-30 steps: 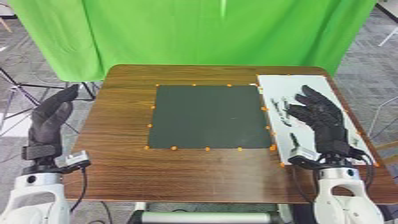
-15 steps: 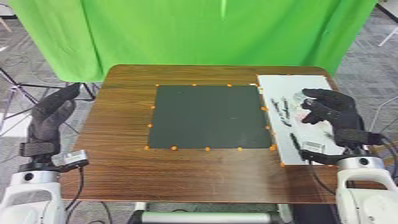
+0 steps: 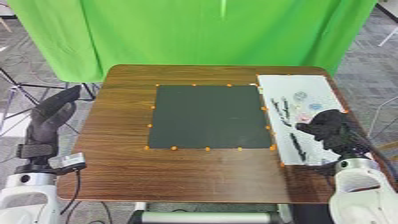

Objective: Arrange flowers

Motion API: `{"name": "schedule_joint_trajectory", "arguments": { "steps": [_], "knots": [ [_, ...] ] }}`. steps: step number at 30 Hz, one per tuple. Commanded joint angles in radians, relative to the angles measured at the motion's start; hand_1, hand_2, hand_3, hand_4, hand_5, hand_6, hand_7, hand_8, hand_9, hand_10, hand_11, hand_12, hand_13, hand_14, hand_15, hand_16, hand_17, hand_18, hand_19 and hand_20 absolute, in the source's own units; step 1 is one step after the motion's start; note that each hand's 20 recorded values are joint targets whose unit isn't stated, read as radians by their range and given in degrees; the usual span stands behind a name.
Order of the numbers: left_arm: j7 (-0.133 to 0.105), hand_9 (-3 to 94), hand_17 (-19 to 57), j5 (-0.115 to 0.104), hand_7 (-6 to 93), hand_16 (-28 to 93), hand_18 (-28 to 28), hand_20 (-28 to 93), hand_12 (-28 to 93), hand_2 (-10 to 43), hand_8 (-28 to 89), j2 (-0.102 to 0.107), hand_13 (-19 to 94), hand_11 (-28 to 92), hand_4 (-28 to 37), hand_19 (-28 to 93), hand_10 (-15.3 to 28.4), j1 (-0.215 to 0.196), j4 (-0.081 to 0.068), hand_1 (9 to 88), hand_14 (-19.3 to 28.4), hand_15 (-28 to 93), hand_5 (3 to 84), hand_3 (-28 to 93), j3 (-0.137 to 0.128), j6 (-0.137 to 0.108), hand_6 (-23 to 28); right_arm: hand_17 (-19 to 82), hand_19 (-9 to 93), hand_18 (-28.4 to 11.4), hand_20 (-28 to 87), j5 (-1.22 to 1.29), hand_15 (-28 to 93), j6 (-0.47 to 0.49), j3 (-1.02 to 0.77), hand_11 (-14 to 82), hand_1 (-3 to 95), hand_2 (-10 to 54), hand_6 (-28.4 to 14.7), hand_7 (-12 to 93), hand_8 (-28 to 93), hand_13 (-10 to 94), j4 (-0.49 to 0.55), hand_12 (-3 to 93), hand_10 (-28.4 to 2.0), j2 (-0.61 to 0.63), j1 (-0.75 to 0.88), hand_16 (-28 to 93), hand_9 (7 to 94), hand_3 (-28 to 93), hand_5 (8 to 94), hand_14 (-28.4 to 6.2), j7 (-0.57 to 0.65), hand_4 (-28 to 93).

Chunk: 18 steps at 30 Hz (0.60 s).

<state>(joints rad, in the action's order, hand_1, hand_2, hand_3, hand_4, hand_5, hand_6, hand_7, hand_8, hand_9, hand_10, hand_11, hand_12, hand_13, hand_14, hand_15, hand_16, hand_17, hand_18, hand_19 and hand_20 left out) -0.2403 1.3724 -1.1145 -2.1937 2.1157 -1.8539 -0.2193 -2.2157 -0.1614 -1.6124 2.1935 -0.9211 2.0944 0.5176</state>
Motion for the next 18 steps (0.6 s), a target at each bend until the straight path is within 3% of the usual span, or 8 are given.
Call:
{"name": "schedule_joint_trajectory", "arguments": {
  "steps": [1, 10, 18],
  "knots": [
    [0.026, 36.8, 3.3, 0.035, 13.1, -1, 6.8, 11, 7, 3.5, -8, -0.001, 28, 14, -28.3, 2, 12.9, -0.016, 0.013, 19.8, 15.3, 6, 39.8, 62, -0.016, 0.040, 2.7, 59, 93, -18.1, 60, -0.035, 63, 0.122, 0.008, 47.2, 32.6, -9.5, -0.6, 41, -5, 92, 0.010, 36.2, -11.4, 0.049, 0.016, 33, 83.4, 59, 73.3, -3.1, 0.078, -20],
    [0.033, 36.3, 3.2, 0.035, 12.9, -1, 6.9, 11, 7, 3.6, -8, -0.003, 28, 13, -28.3, 2, 12.9, -0.030, 0.023, 19.9, 15.4, 6, 39.4, 61, -0.031, 0.041, 2.8, 62, 93, -17.6, 62, 0.011, 64, 0.299, -0.010, 48.0, 31.8, -9.5, -0.2, 42, -3, 94, 0.021, 35.0, -11.1, 0.054, 0.015, 32, 86.5, 57, 76.7, -2.0, 0.132, -19],
    [0.035, 35.9, 3.2, 0.032, 12.8, -1, 7.0, 11, 7, 3.6, -8, 0.002, 28, 13, -28.3, 2, 12.9, -0.030, 0.024, 19.8, 15.5, 6, 39.2, 61, -0.030, 0.042, 2.8, 65, 93, -16.5, 60, 0.024, 67, 0.338, 0.022, 46.2, 31.7, -9.5, -0.2, 40, -3, 94, -0.014, 34.0, -11.0, 0.057, -0.030, 27, 89.1, 57, 78.8, -1.7, 0.166, -17]
  ]
}}
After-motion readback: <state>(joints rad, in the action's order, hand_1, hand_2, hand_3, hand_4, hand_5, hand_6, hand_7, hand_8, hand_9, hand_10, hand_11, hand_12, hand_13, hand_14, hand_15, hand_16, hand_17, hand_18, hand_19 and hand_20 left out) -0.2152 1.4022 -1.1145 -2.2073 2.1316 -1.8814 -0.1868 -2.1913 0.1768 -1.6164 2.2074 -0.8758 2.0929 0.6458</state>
